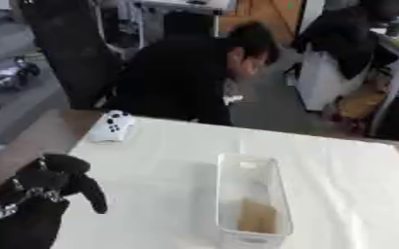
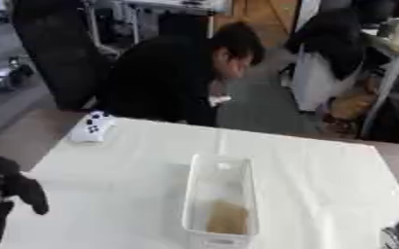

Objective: Pick up objects on the table and place them in the box.

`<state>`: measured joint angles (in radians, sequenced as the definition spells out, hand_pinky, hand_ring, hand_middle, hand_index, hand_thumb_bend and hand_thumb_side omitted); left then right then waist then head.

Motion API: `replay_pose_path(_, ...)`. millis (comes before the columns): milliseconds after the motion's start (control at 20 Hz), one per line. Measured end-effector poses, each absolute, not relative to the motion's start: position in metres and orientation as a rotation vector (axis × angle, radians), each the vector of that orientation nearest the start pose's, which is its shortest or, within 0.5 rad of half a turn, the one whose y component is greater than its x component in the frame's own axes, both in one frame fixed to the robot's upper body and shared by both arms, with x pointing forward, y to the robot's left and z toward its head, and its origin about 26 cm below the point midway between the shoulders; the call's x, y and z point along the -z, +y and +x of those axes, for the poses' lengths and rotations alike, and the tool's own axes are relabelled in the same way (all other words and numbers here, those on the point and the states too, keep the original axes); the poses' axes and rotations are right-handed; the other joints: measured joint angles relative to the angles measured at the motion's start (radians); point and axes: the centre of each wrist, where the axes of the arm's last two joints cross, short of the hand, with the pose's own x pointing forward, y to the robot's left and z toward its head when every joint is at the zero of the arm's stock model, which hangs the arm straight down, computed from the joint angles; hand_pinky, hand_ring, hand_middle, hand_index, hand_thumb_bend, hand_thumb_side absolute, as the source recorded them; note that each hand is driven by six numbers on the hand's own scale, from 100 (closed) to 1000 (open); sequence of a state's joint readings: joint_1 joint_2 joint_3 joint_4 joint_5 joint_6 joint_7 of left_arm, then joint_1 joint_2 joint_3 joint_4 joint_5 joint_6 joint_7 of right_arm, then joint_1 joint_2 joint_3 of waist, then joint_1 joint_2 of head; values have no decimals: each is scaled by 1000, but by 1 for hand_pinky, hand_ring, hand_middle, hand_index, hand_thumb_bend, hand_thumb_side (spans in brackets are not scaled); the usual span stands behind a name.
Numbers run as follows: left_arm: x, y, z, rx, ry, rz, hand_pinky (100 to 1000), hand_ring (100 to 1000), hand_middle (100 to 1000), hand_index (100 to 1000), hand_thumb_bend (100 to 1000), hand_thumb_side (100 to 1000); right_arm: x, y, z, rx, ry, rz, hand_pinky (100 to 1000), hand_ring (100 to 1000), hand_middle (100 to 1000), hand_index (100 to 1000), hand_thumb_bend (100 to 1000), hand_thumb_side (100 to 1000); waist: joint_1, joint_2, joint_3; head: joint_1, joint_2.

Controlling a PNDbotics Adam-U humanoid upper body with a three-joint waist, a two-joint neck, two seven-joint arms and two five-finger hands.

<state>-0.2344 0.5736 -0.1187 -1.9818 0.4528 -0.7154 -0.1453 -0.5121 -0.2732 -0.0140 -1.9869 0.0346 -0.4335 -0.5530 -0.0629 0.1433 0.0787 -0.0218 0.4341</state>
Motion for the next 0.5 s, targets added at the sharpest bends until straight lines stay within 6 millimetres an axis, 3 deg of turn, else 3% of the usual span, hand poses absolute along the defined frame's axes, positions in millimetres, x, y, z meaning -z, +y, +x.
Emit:
replay_pose_path(250,-187,277,292,-688,3334,543,429,595,754,788,479,712,-256,-233,314,-415,3298,143,100,248,369,482,107,1000,3,0,-3,-52,40)
replay_pose_path(400,-187,277,292,-688,3335,544,428,595,755,788,475,717,-256,-232,314,-361,3306,142,100,250,370,481,248,1000,5,0,-3,-78,44)
replay_pose_path(500,-187,277,292,-689,3336,544,428,595,755,788,474,718,-256,-230,314,-274,3317,154,100,250,371,482,282,1000,5,0,-3,-93,44)
